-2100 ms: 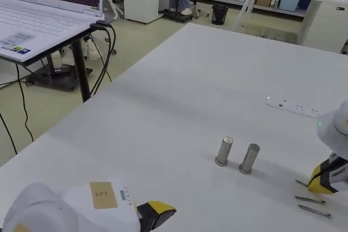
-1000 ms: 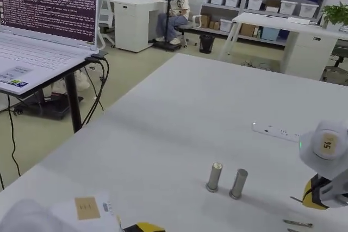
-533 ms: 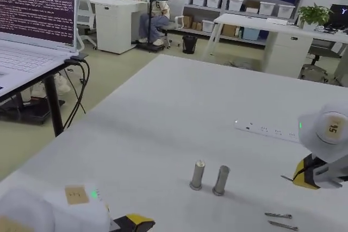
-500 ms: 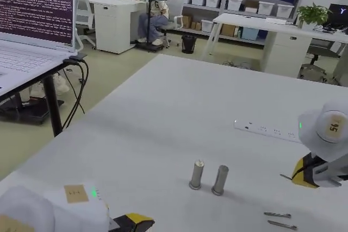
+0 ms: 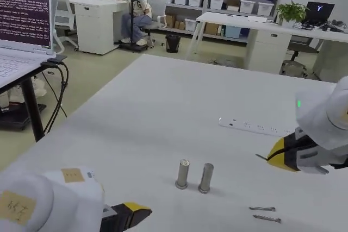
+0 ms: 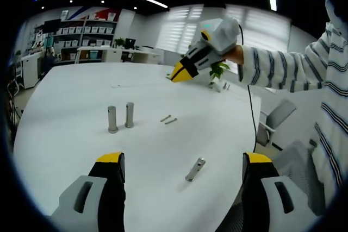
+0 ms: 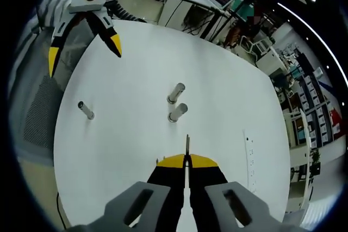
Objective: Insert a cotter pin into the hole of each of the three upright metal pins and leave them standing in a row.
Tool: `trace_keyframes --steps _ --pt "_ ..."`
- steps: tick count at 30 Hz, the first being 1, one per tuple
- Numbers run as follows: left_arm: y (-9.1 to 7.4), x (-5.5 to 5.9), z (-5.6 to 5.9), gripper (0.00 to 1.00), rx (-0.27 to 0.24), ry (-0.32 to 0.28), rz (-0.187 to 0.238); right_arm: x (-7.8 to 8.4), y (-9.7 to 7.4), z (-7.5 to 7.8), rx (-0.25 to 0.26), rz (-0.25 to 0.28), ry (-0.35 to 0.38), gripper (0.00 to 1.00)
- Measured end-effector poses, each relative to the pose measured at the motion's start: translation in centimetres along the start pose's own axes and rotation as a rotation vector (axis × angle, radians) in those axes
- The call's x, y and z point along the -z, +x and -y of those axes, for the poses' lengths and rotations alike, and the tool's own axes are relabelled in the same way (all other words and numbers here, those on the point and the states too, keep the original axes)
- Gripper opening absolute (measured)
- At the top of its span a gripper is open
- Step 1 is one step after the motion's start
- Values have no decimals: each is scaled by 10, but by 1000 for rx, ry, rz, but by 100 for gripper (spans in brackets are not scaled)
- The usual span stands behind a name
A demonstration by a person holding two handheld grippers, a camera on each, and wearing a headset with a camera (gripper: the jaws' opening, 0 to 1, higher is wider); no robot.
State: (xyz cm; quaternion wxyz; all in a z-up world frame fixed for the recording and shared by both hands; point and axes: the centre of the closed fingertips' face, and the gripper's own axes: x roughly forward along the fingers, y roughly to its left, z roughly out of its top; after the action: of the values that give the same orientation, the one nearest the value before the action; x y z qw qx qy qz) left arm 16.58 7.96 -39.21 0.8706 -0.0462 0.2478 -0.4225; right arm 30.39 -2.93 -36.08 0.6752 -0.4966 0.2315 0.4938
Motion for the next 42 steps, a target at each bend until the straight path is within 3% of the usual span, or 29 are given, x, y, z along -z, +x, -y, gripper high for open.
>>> trace_keyframes --steps 8,16,23,32,42 --pt "1 -8 -16 85 3 9 -10 -13 -13 -20 27 54 -18 0" --pt "8 -22 -22 81 9 4 11 -20 -20 -35 70 83 -21 0" --pt "17 -29 -22 76 17 -7 24 -30 -21 -49 110 100 -50 0" --pt "27 -27 -21 68 27 -24 17 -39 -19 -64 139 119 -47 0" --pt "35 -42 -13 59 78 -52 69 -46 -22 -72 188 115 -68 0"
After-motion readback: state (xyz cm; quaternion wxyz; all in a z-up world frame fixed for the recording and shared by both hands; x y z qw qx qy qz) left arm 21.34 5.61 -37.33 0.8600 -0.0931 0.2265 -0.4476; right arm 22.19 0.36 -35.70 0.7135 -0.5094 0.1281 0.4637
